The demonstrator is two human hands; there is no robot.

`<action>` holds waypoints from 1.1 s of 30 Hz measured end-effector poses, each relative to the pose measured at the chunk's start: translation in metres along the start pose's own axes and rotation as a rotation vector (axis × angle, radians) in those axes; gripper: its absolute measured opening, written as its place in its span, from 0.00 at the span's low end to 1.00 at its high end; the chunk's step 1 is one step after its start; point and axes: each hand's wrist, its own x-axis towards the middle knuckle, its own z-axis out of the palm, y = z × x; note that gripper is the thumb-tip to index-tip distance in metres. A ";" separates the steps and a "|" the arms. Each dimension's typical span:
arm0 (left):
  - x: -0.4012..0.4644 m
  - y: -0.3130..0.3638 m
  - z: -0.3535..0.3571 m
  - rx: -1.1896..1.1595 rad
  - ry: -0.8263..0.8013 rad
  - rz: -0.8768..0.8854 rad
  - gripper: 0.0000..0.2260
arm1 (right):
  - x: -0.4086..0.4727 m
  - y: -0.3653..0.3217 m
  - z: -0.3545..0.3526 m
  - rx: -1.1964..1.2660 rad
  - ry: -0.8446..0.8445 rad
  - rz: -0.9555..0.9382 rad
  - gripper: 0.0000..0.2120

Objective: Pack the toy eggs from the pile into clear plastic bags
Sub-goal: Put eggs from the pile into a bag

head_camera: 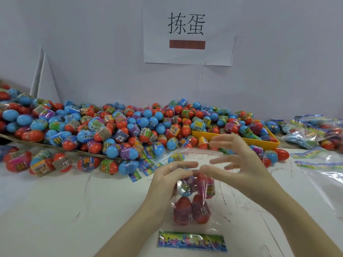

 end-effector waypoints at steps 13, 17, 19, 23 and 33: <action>0.005 0.004 -0.011 0.076 0.013 -0.077 0.07 | 0.004 0.015 0.004 0.543 -0.062 0.378 0.19; 0.004 0.007 -0.012 0.099 0.047 -0.041 0.10 | 0.003 0.013 0.003 0.536 -0.036 0.357 0.14; 0.004 0.008 -0.013 0.090 0.064 -0.013 0.10 | 0.003 0.011 0.001 0.542 -0.017 0.352 0.09; 0.003 0.012 -0.011 0.037 0.101 0.048 0.11 | 0.002 0.006 0.003 0.451 0.096 0.333 0.05; -0.010 0.013 0.006 0.121 0.001 0.233 0.14 | -0.011 -0.016 0.027 -0.673 0.511 -0.660 0.10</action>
